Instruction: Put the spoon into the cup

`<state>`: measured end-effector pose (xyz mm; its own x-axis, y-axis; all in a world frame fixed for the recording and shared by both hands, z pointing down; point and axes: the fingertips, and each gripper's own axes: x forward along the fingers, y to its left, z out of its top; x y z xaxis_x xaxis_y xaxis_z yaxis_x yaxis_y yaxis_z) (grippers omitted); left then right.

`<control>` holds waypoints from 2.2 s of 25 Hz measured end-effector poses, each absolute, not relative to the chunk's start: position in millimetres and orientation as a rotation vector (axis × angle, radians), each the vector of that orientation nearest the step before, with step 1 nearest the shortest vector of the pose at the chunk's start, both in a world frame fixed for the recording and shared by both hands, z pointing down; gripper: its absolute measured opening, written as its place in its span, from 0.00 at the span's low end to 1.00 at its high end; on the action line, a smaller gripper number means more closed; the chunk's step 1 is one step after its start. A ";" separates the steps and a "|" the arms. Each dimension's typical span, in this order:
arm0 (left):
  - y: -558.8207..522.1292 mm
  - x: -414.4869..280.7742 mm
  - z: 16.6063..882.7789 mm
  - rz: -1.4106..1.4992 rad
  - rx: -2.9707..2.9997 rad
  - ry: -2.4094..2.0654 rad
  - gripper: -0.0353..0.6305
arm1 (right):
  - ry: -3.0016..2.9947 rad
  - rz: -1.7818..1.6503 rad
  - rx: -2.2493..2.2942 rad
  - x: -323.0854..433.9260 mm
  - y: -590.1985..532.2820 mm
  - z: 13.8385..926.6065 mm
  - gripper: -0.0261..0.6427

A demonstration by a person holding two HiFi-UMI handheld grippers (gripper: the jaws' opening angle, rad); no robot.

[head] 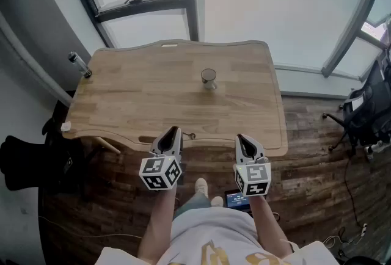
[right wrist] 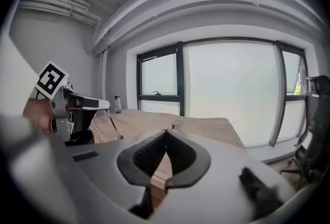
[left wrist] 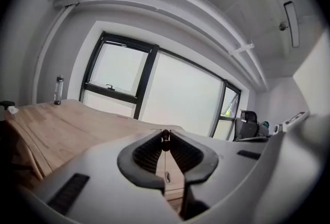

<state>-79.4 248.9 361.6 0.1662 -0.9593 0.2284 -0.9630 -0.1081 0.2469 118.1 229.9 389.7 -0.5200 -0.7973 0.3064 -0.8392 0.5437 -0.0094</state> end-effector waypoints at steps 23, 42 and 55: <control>239.4 -83.8 345.2 -0.058 2.091 -1.868 0.14 | -2.530 0.272 1.374 124.6 215.1 389.2 0.09; 82.0 -126.8 371.6 -0.095 2.057 -1.783 0.14 | -2.400 0.314 1.449 104.2 79.5 416.9 0.09; -34.4 -160.5 377.4 -0.143 2.082 -1.671 0.14 | -2.309 0.340 1.531 72.9 -12.9 427.9 0.09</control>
